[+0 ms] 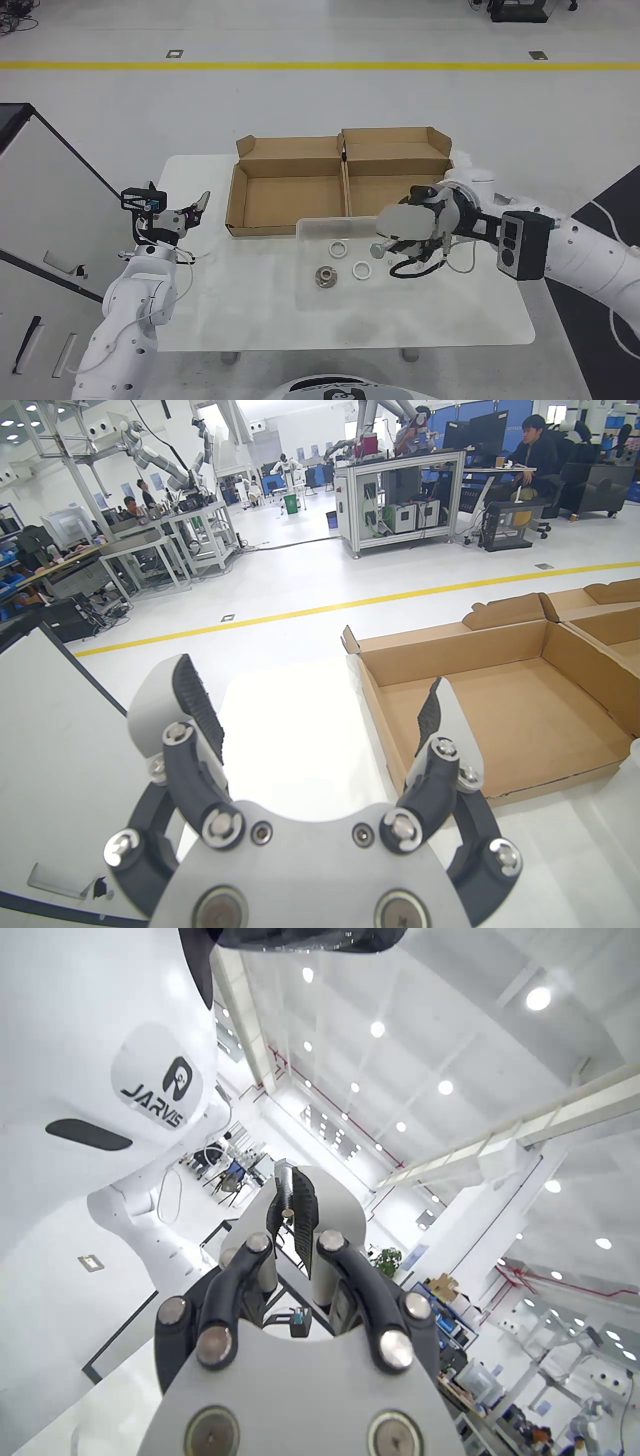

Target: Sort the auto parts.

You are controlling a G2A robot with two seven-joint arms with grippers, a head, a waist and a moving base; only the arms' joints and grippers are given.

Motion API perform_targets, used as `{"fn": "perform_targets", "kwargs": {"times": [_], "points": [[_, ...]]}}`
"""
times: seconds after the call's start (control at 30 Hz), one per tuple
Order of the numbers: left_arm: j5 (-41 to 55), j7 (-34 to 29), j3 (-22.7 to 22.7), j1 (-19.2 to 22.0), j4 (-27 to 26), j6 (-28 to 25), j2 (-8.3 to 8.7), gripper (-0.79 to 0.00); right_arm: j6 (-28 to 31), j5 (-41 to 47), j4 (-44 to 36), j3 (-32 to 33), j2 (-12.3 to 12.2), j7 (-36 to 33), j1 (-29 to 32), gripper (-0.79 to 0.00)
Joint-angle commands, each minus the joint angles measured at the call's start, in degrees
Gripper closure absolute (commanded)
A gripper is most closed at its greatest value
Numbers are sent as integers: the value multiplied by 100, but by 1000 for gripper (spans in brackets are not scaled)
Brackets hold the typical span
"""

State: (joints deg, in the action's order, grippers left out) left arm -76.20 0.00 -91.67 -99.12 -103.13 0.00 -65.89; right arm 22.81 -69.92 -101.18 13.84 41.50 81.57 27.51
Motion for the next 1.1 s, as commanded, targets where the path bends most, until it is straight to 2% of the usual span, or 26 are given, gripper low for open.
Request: {"fn": "perform_targets", "kwargs": {"times": [0.0,0.23,0.53,0.8,0.9,1.07], "points": [[0,0,0,0,0,0,0,-785,-149,116,-61,-131,-9,144,-95,0],[0,0,0,0,0,0,0,-785,-514,701,-291,-410,68,510,-346,0],[0,0,0,0,0,0,0,-785,-342,1325,-395,-410,337,338,-441,0],[0,0,0,0,0,0,0,-785,-342,1325,-395,-410,337,338,-441,0],[0,0,0,0,0,0,0,-785,-366,1412,-540,-268,356,212,-305,0],[0,0,0,0,0,0,0,-785,-467,1488,-898,69,457,458,-26,0]]}}
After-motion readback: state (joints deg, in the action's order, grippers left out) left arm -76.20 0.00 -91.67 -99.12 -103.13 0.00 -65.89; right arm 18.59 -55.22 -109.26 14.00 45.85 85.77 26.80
